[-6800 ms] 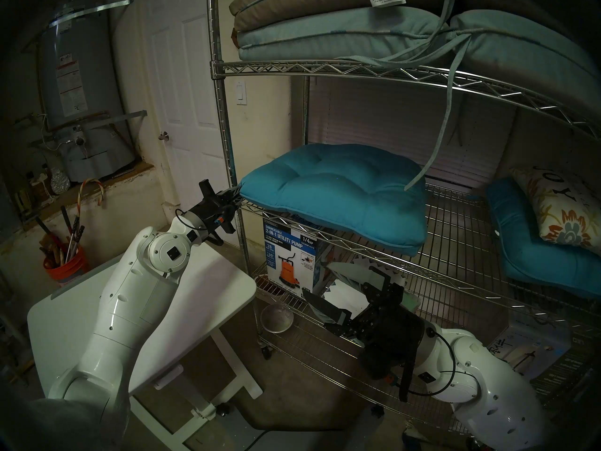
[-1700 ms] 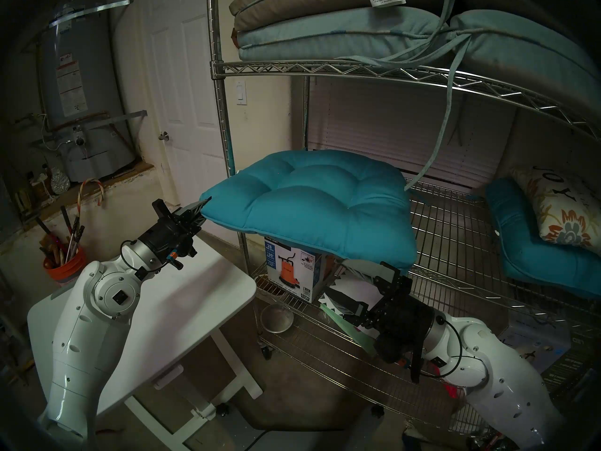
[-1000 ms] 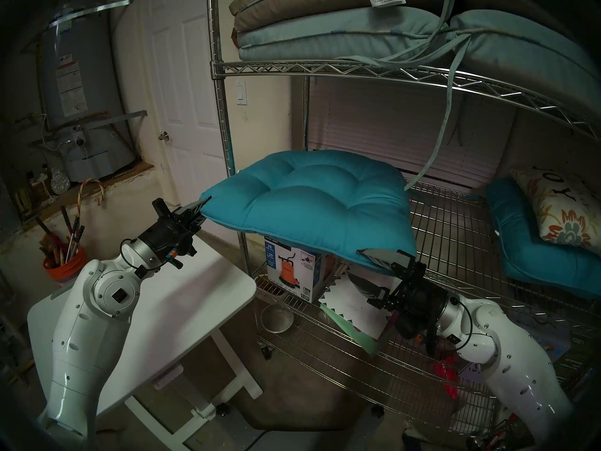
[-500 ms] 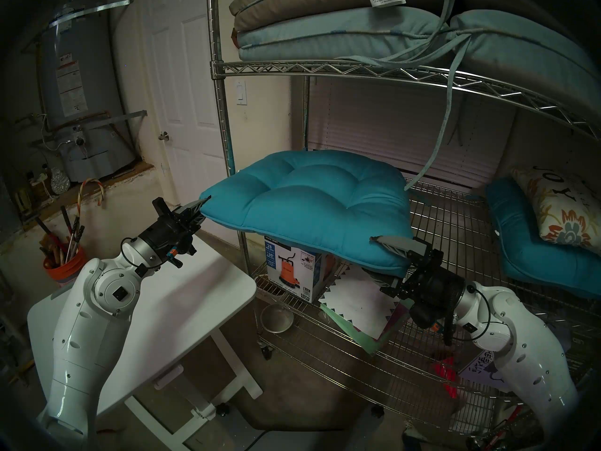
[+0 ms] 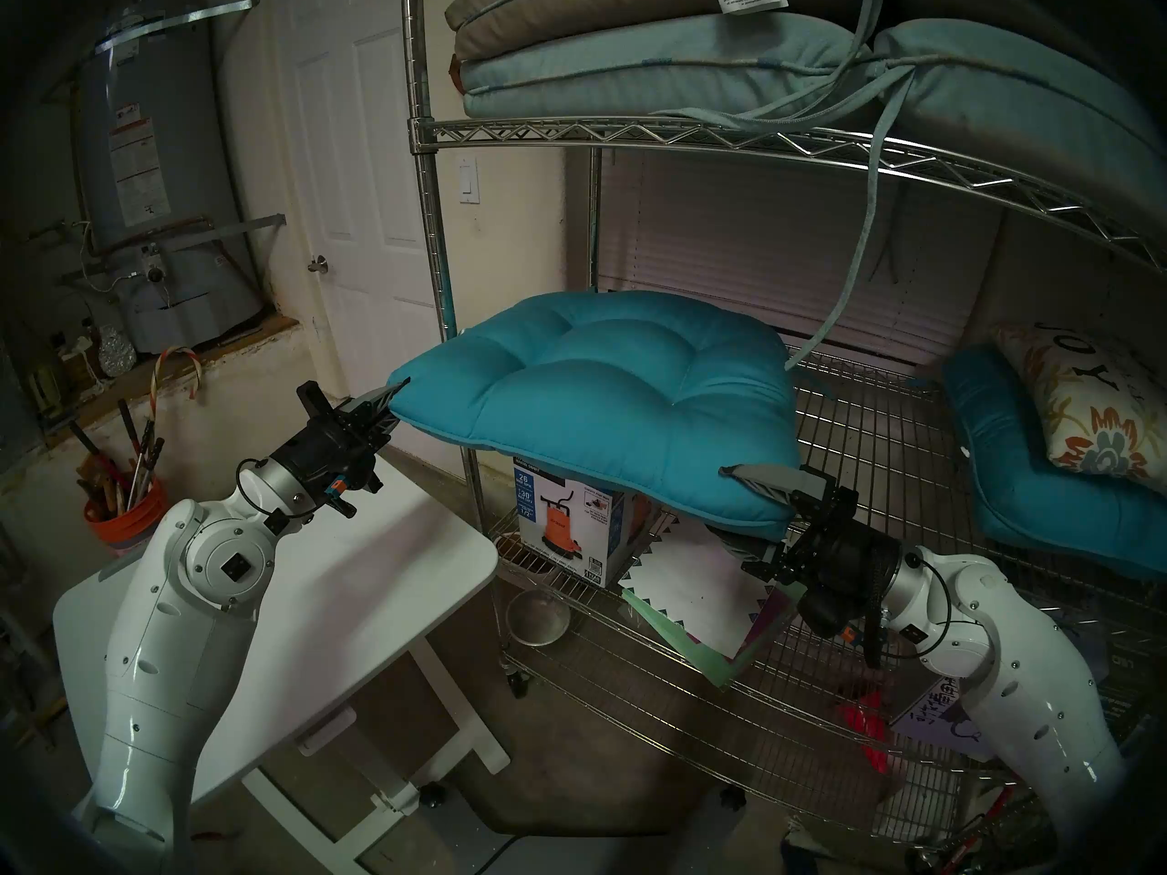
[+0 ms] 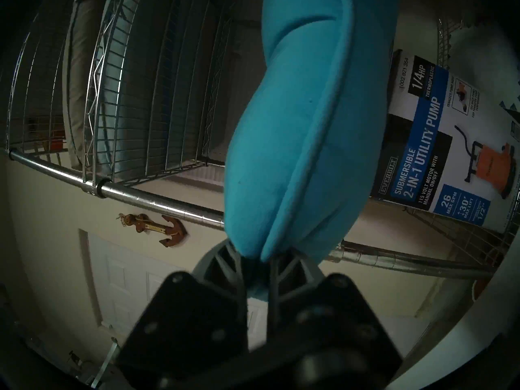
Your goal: Take cushion off the shelf
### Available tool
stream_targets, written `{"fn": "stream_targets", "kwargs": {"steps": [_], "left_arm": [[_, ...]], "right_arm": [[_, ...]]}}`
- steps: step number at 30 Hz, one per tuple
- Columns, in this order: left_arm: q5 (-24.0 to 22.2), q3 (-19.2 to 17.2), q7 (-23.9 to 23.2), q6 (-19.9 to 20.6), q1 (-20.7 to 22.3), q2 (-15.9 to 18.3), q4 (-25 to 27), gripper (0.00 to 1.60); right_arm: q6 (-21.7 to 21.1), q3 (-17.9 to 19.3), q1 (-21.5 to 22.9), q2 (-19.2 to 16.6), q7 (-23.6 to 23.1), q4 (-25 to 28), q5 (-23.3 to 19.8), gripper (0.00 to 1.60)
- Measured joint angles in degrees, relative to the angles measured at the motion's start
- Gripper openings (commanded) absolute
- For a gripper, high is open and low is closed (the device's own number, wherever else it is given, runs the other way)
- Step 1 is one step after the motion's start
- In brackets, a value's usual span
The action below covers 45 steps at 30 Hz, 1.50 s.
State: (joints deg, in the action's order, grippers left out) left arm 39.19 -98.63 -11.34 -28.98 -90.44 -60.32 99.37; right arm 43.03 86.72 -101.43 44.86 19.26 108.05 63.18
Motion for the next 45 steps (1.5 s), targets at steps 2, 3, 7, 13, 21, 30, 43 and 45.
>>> {"fn": "stream_targets", "kwargs": {"steps": [2, 3, 7, 13, 21, 30, 43, 45], "left_arm": [[-0.01, -0.03, -0.05, 0.09, 0.02, -0.08, -0.02, 0.0], [-0.01, -0.07, -0.08, 0.13, 0.02, -0.12, -0.04, 0.0], [-0.01, -0.09, -0.16, 0.26, 0.06, -0.24, -0.07, 0.0], [-0.01, -0.13, -0.26, 0.4, 0.08, -0.39, -0.07, 0.0], [-0.01, -0.15, -0.38, 0.45, 0.09, -0.51, -0.04, 0.0], [-0.01, -0.13, -0.5, 0.47, 0.09, -0.63, -0.04, 0.0], [0.0, -0.14, -0.65, 0.56, 0.06, -0.74, -0.05, 0.0], [0.0, -0.13, -0.68, 0.57, 0.05, -0.77, -0.07, 0.0]], "right_arm": [[0.17, -0.65, 0.6, 0.25, -0.08, -0.46, -0.03, 1.6], [0.27, -0.93, 0.96, 0.38, -0.13, -0.73, -0.07, 1.6], [0.52, -1.44, 1.67, 0.73, -0.39, -0.82, -0.31, 1.6], [0.83, -1.63, 1.85, 0.71, -0.72, -0.71, -0.77, 1.6], [1.41, -1.56, 1.71, 0.39, -1.02, -0.59, -1.4, 1.6], [1.82, -1.49, 1.72, 0.19, -1.59, -0.5, -2.19, 1.6], [2.43, -0.64, 1.16, -0.1, -2.24, 0.52, -3.97, 1.6], [2.34, 0.82, 1.38, -0.54, -2.39, 1.88, -4.0, 1.6]]}}
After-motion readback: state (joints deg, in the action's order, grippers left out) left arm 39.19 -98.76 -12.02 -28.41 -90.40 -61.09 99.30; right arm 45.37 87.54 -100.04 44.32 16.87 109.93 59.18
